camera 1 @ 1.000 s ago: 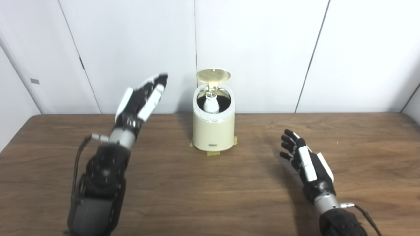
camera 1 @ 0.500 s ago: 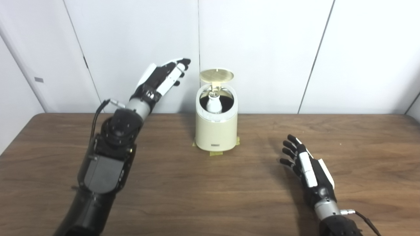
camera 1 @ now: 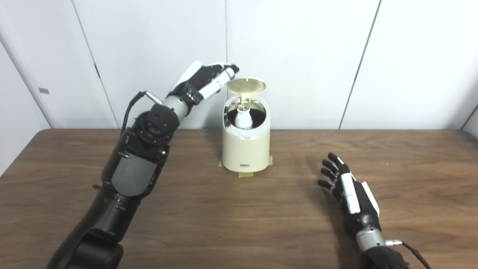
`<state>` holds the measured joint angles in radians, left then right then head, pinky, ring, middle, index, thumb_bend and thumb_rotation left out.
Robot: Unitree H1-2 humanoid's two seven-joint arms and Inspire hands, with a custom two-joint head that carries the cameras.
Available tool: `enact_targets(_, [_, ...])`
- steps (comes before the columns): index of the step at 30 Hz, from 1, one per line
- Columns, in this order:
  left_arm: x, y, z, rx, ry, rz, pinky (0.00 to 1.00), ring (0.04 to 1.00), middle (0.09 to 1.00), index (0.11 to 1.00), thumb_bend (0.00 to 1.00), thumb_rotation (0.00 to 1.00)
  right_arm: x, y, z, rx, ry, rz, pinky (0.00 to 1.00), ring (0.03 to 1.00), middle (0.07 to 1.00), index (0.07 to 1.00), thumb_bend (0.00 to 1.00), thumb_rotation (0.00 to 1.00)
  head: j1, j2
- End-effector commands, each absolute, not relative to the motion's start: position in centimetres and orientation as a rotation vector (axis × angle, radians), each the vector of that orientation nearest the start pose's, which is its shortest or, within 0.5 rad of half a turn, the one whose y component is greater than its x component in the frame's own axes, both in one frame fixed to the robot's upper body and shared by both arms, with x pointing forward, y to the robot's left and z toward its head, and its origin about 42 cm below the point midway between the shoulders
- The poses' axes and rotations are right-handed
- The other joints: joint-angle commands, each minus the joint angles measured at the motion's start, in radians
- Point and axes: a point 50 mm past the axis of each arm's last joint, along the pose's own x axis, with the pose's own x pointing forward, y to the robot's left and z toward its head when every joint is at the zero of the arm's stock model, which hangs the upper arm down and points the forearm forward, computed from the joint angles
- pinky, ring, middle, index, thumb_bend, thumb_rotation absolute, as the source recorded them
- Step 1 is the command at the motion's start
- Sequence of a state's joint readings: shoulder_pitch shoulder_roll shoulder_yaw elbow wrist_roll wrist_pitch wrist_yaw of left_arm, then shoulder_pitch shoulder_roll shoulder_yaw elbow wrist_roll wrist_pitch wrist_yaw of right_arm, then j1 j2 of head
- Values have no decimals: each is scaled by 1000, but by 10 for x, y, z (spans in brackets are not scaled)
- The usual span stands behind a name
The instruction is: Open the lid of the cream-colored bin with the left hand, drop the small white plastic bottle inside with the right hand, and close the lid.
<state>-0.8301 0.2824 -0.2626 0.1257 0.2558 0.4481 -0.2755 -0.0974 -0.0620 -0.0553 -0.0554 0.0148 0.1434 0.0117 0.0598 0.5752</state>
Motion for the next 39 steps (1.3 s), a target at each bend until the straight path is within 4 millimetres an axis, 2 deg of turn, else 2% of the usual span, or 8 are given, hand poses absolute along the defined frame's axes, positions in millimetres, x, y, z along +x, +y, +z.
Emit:
enact_targets(1, [481, 160, 381, 767, -307, -331, 814, 855, 829, 838, 402, 896, 322, -236, 146, -48, -96, -3, 767, 883, 897, 943, 561, 971, 1, 2])
enact_targets(10, [483, 143, 393, 896, -321, -410, 898, 897, 860, 848, 397, 963, 323, -235, 145, -76, -89, 11, 735, 859, 877, 925, 562, 977, -5, 2])
enact_targets(13, [480, 139, 396, 987, -336, -407, 861, 873, 839, 835, 466, 997, 322, -234, 145, -84, -85, 10, 731, 856, 877, 921, 555, 983, -7, 2])
enact_targets(19, [473, 138, 399, 1104, -350, -442, 825, 858, 848, 833, 473, 1000, 322, -234, 143, -102, -86, 8, 720, 846, 875, 919, 596, 990, -12, 3])
enact_targets(24, [463, 137, 400, 1242, -360, -463, 790, 841, 867, 857, 449, 961, 323, -234, 145, -74, -86, 0, 721, 850, 872, 926, 576, 979, -15, 6])
enact_targets(28, [463, 138, 395, 1275, -346, -493, 810, 859, 883, 870, 463, 923, 322, -236, 146, -93, -90, 9, 721, 843, 867, 929, 583, 994, -17, 6])
enact_targets(39, [459, 144, 379, 1407, -253, -529, 800, 875, 877, 858, 548, 978, 320, -244, 145, -52, -94, 0, 724, 838, 853, 923, 590, 943, -26, 14])
